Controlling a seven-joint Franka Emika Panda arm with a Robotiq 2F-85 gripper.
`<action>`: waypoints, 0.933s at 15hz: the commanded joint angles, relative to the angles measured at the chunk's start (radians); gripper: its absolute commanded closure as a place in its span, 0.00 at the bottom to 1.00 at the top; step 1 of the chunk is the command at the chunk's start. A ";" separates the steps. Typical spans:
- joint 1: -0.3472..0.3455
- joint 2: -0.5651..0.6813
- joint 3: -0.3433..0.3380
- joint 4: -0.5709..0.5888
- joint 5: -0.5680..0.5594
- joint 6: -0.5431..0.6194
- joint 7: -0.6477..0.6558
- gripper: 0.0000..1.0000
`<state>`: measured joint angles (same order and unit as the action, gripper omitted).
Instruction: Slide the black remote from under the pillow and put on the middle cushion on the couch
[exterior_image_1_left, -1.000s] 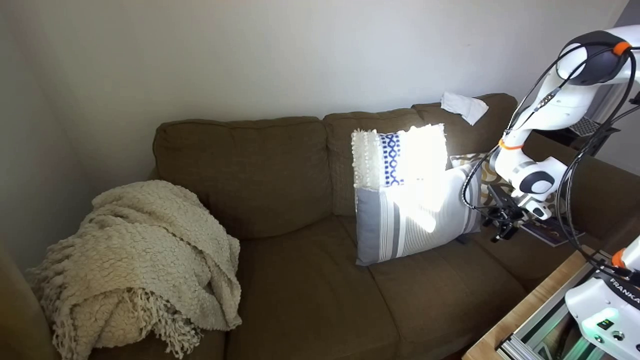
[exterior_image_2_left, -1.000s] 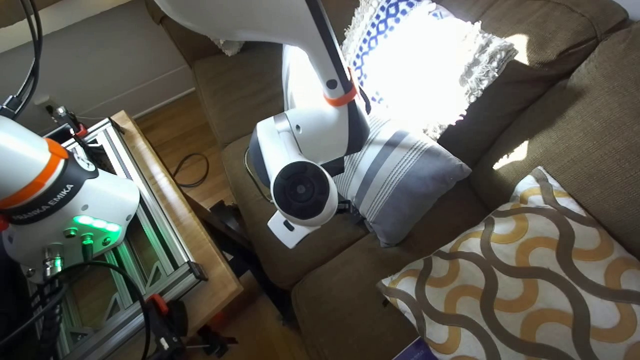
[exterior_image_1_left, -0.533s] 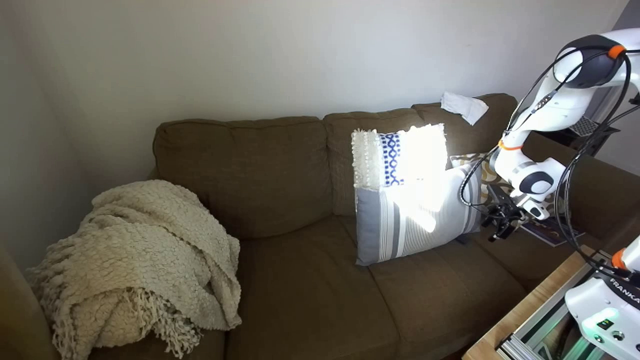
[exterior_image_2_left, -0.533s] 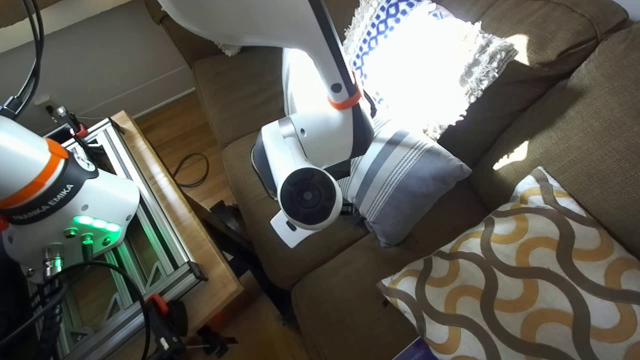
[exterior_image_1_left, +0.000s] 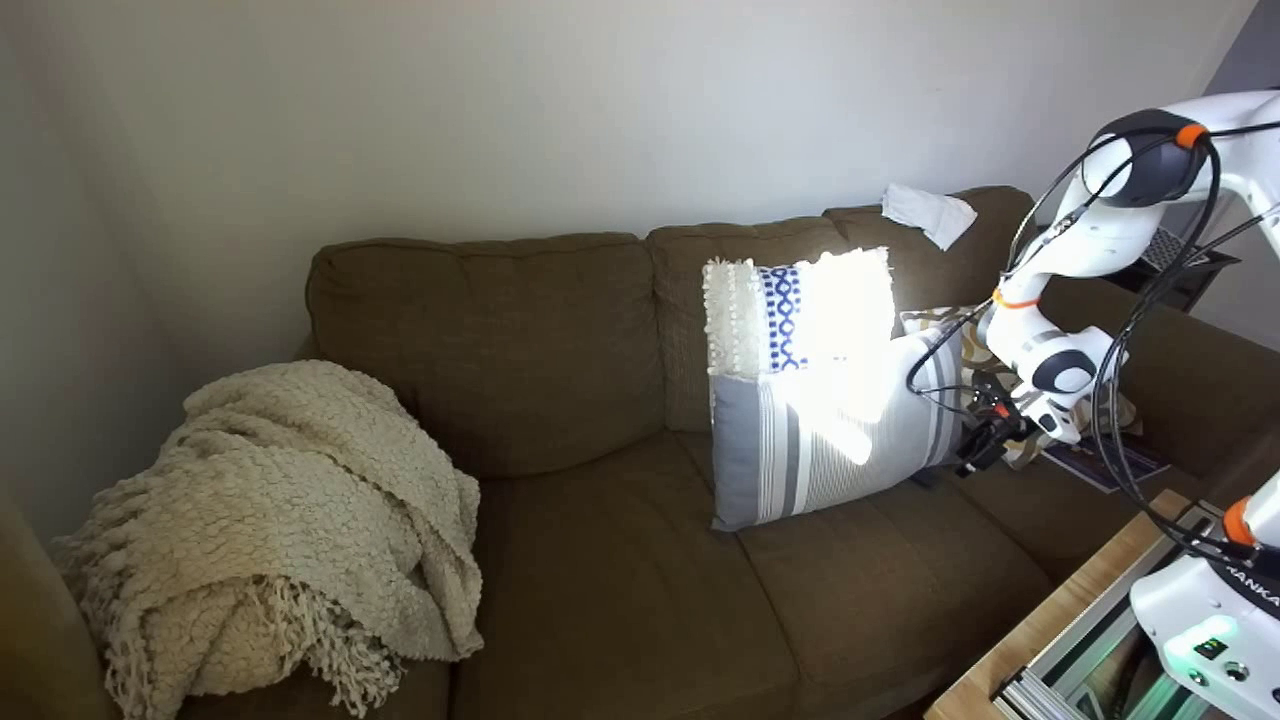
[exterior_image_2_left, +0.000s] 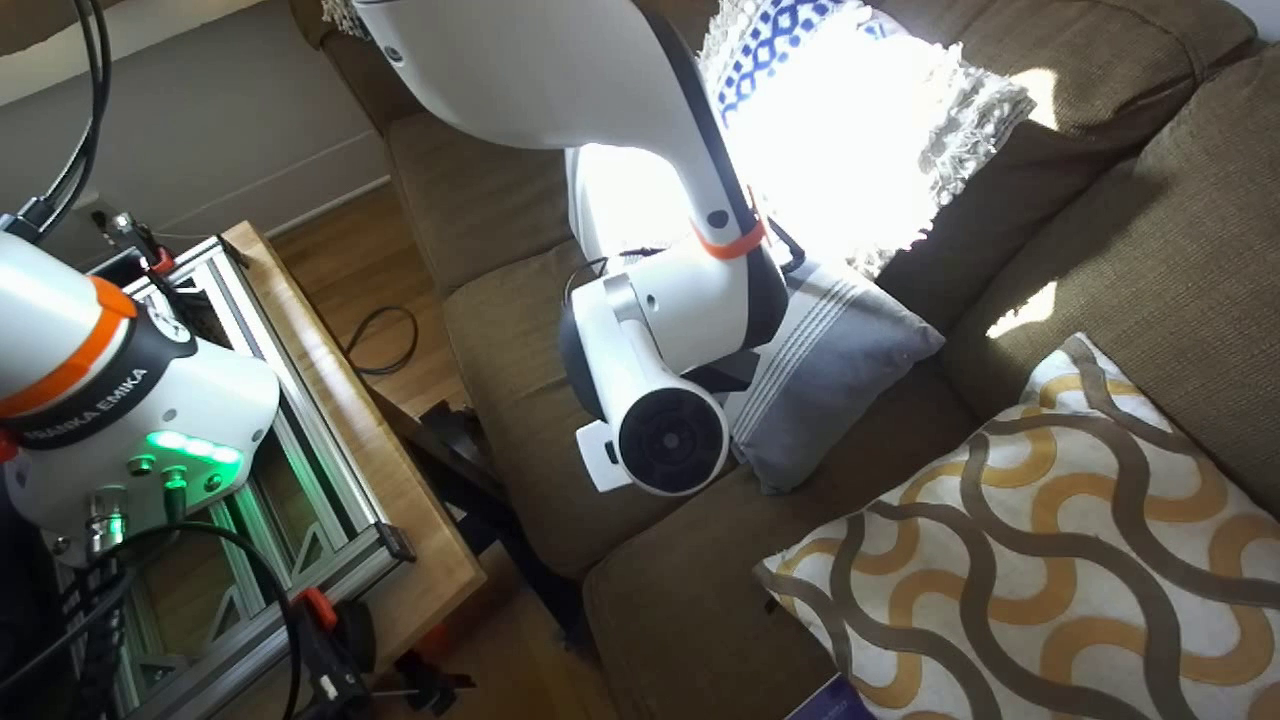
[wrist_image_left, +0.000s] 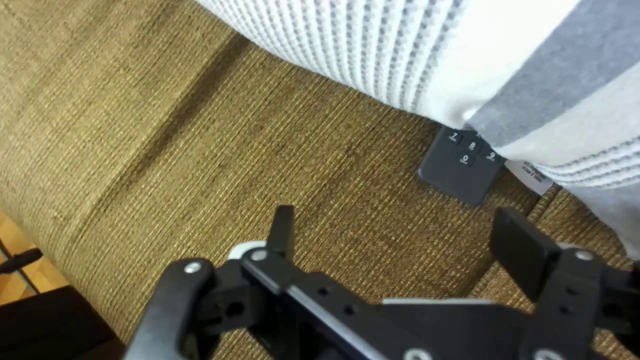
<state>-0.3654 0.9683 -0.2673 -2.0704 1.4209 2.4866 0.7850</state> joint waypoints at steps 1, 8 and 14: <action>0.004 0.083 -0.004 0.082 0.024 -0.017 0.142 0.00; 0.034 0.166 0.010 0.173 0.081 0.085 0.242 0.00; 0.037 0.243 0.054 0.256 0.169 0.146 0.218 0.00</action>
<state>-0.3342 1.1379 -0.2345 -1.8928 1.5234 2.5907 0.9971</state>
